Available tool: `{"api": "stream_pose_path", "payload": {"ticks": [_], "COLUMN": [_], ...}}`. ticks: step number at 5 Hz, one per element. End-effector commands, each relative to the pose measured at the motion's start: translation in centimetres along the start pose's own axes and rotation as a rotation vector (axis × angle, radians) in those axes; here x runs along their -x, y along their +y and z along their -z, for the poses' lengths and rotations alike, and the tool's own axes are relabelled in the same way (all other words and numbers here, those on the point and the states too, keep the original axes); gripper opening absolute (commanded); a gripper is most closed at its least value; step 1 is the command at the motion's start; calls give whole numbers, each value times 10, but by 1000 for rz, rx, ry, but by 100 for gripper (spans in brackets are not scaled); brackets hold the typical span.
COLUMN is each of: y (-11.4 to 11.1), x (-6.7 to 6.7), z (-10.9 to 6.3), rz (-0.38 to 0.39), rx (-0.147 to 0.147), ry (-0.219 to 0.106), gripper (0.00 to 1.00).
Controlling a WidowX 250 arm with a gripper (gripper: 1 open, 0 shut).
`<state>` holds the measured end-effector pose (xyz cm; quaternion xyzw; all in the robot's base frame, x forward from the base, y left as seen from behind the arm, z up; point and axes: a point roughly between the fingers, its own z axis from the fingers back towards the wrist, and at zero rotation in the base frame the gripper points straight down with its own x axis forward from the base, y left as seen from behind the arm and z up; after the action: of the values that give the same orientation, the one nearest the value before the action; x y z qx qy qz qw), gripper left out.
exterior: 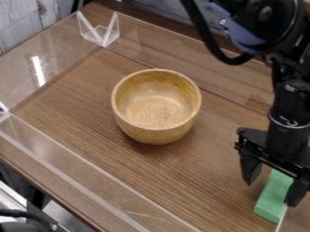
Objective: Put the green block in the brown bowl
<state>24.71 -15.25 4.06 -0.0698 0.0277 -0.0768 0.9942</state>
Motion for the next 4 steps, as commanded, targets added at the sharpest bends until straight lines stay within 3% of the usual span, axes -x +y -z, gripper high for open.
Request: {"api": "stream_pose_path", "payload": {"ticks": [1, 2, 4], "y": [-3, -3, 1], "x": [-12, -14, -14], "z": [-14, -13, 6], "rz": [6, 9, -2], "rx": [24, 28, 29], "ry": [-53, -54, -52], "gripper": [100, 100, 100]}}
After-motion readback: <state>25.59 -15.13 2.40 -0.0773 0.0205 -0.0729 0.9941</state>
